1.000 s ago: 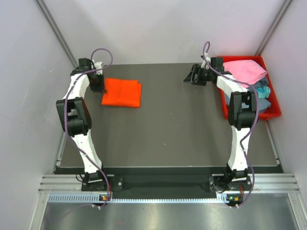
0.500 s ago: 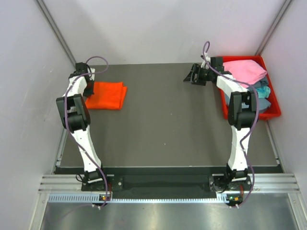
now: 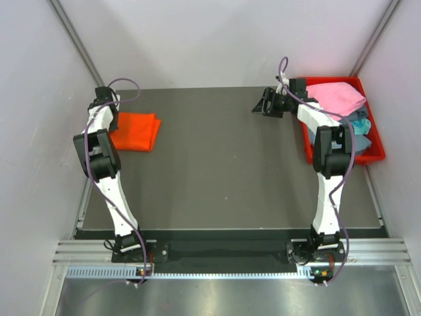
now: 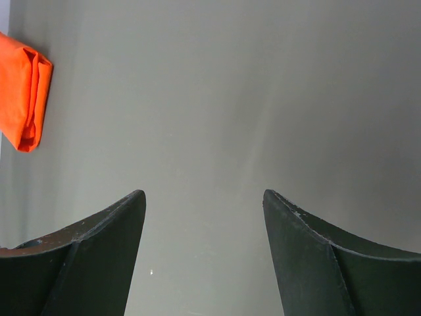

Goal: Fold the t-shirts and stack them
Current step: Neatly place the folded tshirt to the corner

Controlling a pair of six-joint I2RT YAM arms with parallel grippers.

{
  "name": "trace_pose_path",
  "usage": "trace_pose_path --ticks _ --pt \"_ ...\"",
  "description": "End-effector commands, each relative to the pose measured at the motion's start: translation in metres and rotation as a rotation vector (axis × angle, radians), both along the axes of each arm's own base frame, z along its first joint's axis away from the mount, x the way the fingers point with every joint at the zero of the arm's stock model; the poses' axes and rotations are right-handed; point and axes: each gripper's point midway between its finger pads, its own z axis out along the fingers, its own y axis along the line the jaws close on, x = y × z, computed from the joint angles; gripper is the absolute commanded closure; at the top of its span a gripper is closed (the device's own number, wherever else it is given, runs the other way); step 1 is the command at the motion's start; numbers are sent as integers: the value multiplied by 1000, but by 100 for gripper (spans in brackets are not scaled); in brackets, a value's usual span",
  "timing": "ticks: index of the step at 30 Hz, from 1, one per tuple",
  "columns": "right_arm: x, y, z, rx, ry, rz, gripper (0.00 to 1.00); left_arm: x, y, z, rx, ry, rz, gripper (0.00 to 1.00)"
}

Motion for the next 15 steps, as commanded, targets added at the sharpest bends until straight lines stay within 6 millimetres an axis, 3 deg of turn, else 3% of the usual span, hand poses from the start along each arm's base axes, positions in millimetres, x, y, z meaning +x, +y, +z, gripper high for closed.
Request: trace_pose_path --ticks 1,8,15 --pt "6 -2 46 7 -119 4 28 2 28 21 72 -53 46 100" --pt "4 1 48 9 -123 7 28 -1 49 20 105 -48 59 100" --pt "-1 1 47 4 -119 13 28 7 59 17 142 -51 57 100"
